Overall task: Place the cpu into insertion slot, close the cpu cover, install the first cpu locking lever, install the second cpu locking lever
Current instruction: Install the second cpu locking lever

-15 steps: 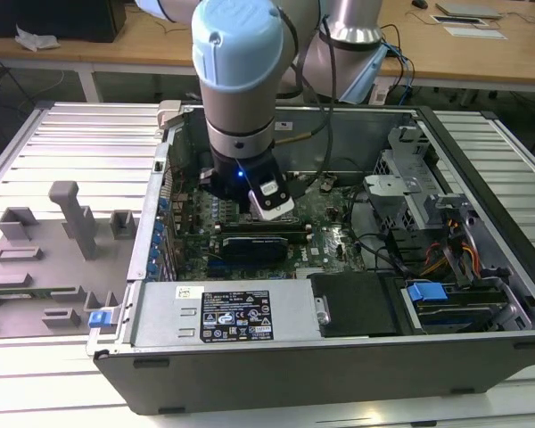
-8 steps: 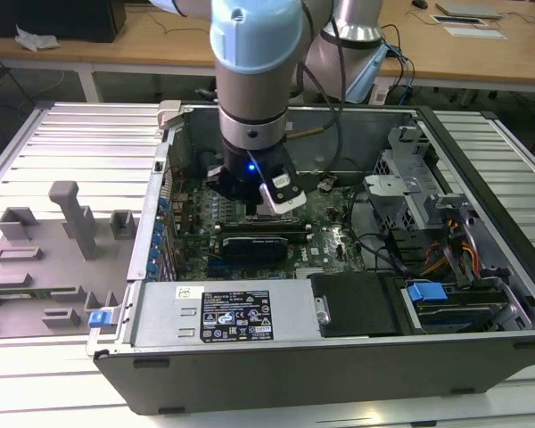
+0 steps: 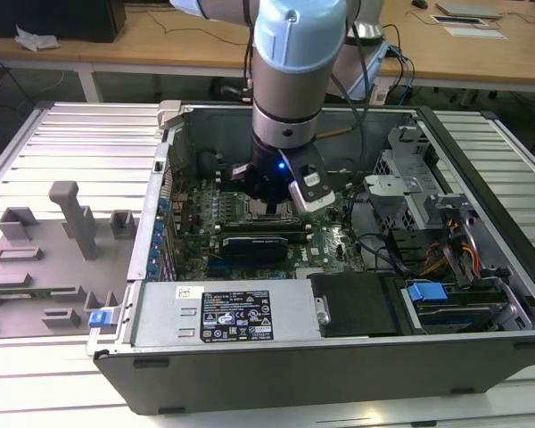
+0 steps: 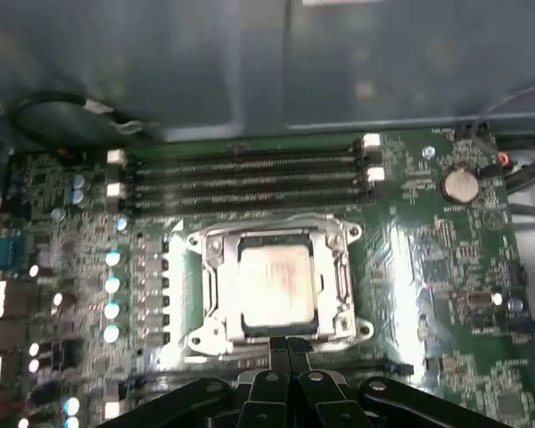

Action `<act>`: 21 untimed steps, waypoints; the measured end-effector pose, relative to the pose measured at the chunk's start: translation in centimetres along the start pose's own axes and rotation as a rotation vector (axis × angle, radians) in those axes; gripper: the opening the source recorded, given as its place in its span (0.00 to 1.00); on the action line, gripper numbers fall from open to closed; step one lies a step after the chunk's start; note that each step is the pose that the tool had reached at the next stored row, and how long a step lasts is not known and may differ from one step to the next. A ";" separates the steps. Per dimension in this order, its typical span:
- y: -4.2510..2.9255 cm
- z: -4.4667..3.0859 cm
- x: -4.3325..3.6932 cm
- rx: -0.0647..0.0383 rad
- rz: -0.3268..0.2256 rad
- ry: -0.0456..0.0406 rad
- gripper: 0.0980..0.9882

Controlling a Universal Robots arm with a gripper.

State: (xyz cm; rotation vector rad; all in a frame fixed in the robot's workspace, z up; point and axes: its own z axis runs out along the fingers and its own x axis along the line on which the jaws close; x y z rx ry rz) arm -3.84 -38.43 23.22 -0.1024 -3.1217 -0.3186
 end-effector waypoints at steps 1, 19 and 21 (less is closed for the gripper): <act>0.78 0.16 0.00 0.011 0.000 -0.0003 0.01; 3.21 0.37 0.16 0.068 0.000 -0.0040 0.01; 3.21 0.37 0.16 0.068 0.000 -0.0040 0.01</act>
